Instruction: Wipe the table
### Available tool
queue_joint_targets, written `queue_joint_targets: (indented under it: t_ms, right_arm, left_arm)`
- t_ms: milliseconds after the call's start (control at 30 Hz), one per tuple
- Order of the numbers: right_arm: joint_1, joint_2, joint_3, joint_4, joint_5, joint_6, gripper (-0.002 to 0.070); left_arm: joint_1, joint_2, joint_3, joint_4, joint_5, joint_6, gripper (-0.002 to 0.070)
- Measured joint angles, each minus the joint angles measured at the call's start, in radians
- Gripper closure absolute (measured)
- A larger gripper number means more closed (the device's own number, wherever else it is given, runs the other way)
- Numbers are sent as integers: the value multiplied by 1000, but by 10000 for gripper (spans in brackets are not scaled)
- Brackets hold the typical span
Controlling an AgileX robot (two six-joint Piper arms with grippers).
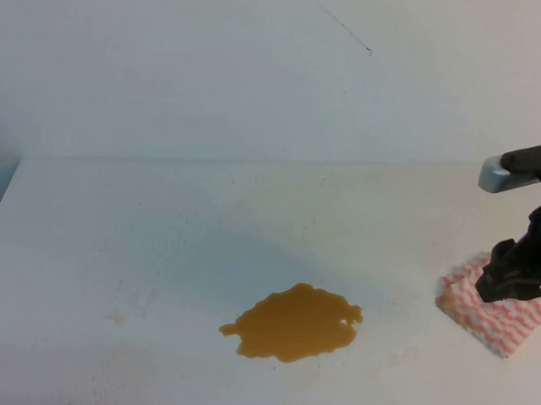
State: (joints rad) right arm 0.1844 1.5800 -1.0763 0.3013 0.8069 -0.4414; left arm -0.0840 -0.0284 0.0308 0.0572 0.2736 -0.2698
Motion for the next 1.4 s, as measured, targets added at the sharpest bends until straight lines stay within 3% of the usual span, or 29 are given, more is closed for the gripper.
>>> queue_joint_targets:
  t_ms: [667, 767, 900, 1000, 1400]
  right_arm:
    - [0, 455, -211, -43, -34, 62, 279]
    - [0, 469, -219, -53, -22, 66, 339]
    - [0, 475, -226, -103, -21, 82, 542]
    - [0, 479, -232, -118, -13, 87, 632]
    - [0, 517, -346, -89, 116, 96, 657]
  left_arm:
    - [0, 0, 0, 0, 0, 0, 675]
    - [0, 0, 0, 0, 0, 0, 675]
    - [0, 0, 0, 0, 0, 0, 675]
    - [0, 0, 0, 0, 0, 0, 675]
    - [0, 0, 0, 0, 0, 0, 675]
